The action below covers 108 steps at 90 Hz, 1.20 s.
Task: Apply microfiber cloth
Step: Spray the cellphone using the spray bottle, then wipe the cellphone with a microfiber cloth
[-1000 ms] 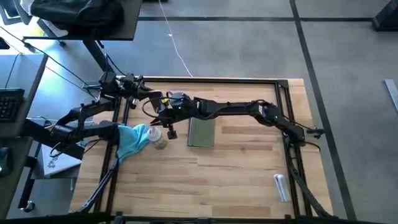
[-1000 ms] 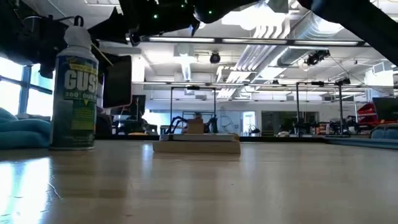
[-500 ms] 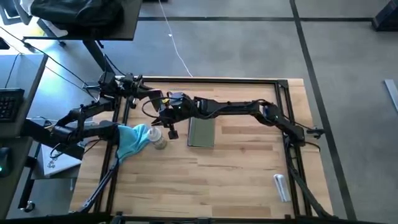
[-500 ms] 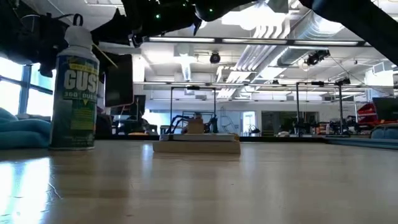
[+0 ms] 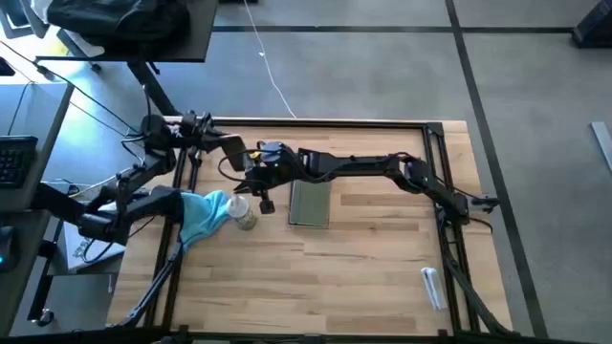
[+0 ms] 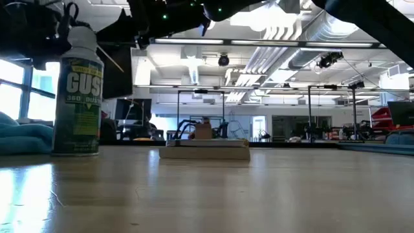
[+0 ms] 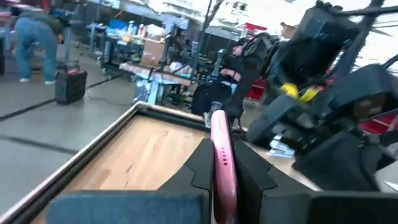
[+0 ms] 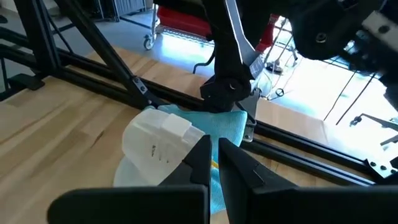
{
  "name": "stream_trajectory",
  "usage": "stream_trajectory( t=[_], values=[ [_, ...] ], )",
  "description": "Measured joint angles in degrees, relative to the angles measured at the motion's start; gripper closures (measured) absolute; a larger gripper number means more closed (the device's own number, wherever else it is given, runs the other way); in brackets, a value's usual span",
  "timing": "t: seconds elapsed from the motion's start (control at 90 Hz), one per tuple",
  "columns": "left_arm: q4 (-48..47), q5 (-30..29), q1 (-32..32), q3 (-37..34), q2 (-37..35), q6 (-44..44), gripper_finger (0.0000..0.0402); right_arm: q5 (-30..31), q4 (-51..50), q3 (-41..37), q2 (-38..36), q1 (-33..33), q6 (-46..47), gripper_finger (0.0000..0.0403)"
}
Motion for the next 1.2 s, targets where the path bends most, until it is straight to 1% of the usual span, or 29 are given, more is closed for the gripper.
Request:
stream_trajectory(
  t=[0.1,0.2,0.289,0.422,0.478,0.556,0.644,0.767,0.822,0.944,1.011,1.133,1.2],
  values=[
    [-6.6,-2.3,0.0,-1.1,0.1,4.9,0.0391,0.0,0.0,0.0,0.0,0.0,-0.2,0.0403],
    [-14.3,-4.6,-2.0,-1.3,0.1,11.3,0.0391,0.0,0.2,0.0,0.0,0.0,-1.1,0.0403],
    [-17.1,-5.4,-4.4,-1.3,0.1,14.7,0.0391,0.0,0.9,-0.2,-0.3,0.0,-1.9,0.0403],
    [-16.5,-6.1,-6.1,-1.3,0.1,15.0,0.0391,1.4,-1.2,-0.4,-2.8,0.0,-4.9,0.0403],
    [-16.1,-7.7,-6.1,-1.3,0.0,14.5,0.0391,2.9,-3.5,-0.5,-4.8,0.0,-7.3,0.0403],
    [-16.5,-10.0,-6.1,-1.0,-0.1,13.5,0.0391,3.7,-6.7,-0.5,-8.8,0.1,-11.7,0.0403],
    [-16.2,-9.9,-6.8,0.9,-0.3,11.8,0.0391,4.7,-9.0,-0.4,-14.1,0.7,-16.2,0.0403],
    [-16.5,-9.6,-8.5,4.1,-0.8,10.0,0.0391,9.7,-14.9,-0.3,-21.3,1.5,-19.5,0.0403],
    [-16.5,-9.7,-9.4,5.9,-1.1,9.7,0.0391,11.6,-18.9,-0.3,-24.0,1.5,-18.9,0.0403],
    [-17.2,-10.3,-12.5,10.1,-1.1,9.7,0.0391,15.3,-28.0,-0.2,-28.8,1.1,-13.7,0.0403],
    [-18.2,-10.3,-14.5,12.5,-1.1,9.7,0.0391,16.6,-33.7,-0.2,-29.9,1.1,-10.0,0.0403],
    [-21.5,-10.7,-18.9,16.8,-1.4,9.7,0.0391,18.6,-44.3,-0.3,-29.8,1.3,-5.1,0.0403],
    [-25.0,-11.8,-21.9,19.1,-2.2,10.7,0.0391,18.9,-46.3,-1.9,-29.7,1.9,-3.4,0.0403]
  ],
)
